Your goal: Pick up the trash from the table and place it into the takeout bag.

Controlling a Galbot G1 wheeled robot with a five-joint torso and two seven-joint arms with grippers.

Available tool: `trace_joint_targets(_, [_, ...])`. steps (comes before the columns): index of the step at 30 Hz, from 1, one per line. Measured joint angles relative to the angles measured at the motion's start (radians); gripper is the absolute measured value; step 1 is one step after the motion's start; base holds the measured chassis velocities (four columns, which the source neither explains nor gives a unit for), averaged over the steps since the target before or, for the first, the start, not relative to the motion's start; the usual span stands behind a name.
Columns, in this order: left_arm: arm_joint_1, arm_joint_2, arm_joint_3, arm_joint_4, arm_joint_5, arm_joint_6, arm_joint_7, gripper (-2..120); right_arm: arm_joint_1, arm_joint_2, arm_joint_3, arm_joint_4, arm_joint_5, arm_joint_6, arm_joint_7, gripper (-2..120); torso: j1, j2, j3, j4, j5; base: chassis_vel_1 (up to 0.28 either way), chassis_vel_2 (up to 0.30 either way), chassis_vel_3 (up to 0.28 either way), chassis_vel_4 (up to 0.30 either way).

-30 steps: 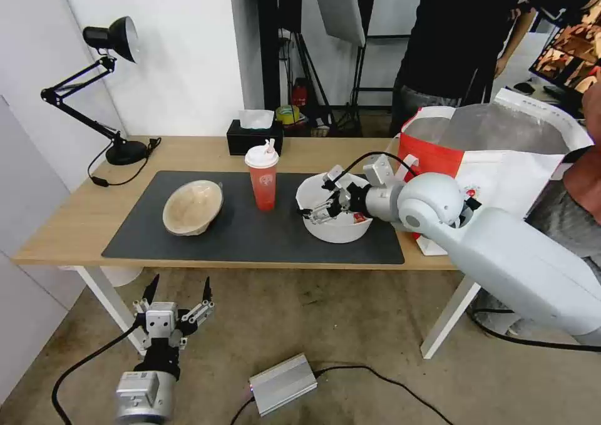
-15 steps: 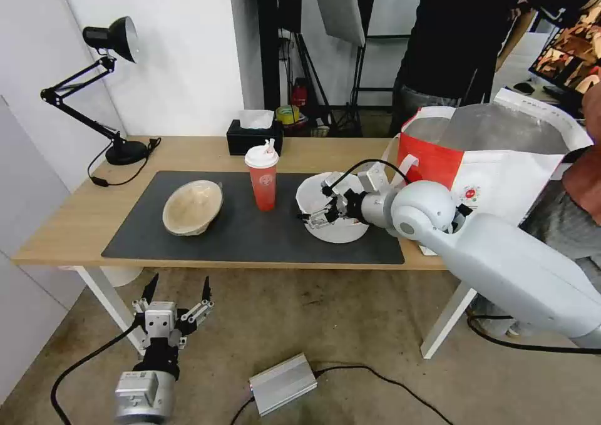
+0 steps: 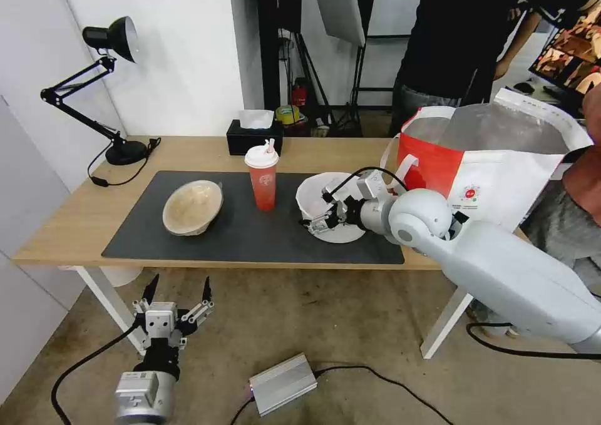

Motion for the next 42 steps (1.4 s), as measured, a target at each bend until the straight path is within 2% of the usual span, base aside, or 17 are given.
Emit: trace_joint_targets(42, [0.001, 0.0, 0.004, 0.009, 0.0, -0.002, 0.0, 100, -0.01, -0.012, -0.003, -0.052, -0.012, 0.0, -0.002, 100, 0.0, 0.0, 0.0, 0.0, 0.0, 0.0, 0.0, 0.0, 0.0])
